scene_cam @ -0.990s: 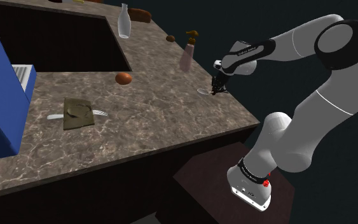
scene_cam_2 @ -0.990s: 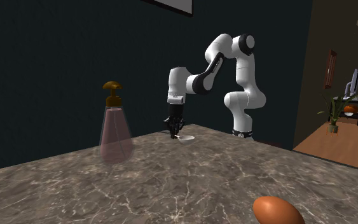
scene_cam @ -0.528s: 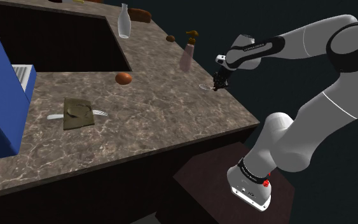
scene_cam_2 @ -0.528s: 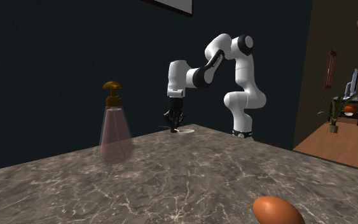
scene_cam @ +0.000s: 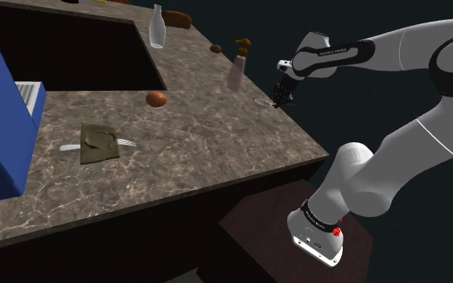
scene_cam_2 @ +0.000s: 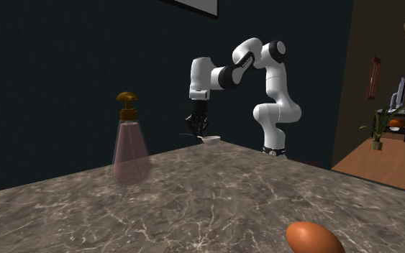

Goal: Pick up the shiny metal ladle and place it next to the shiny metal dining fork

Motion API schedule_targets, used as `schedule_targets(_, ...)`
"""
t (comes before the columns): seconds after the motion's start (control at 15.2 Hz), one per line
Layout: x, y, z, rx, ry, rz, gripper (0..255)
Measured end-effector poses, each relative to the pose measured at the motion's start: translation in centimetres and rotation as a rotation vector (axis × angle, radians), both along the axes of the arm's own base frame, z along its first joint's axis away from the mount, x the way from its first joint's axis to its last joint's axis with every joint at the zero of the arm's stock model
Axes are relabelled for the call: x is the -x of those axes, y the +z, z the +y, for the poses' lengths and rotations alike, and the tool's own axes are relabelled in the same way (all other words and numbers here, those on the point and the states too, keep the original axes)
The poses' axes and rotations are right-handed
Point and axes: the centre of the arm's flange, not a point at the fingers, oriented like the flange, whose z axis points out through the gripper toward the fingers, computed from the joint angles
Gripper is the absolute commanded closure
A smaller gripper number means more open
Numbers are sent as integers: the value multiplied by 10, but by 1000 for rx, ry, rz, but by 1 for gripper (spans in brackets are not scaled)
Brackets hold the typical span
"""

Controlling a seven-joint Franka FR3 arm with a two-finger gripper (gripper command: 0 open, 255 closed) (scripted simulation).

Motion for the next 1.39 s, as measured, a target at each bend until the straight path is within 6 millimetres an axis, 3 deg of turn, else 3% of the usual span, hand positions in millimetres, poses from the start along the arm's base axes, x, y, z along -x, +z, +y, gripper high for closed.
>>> schedule_targets(0.46,-2,32,5,0,0,0,255)
schedule_targets(0.59,-7,34,23,0,1,0,255)
schedule_targets(1.39,-50,37,178,1,2,1,255)
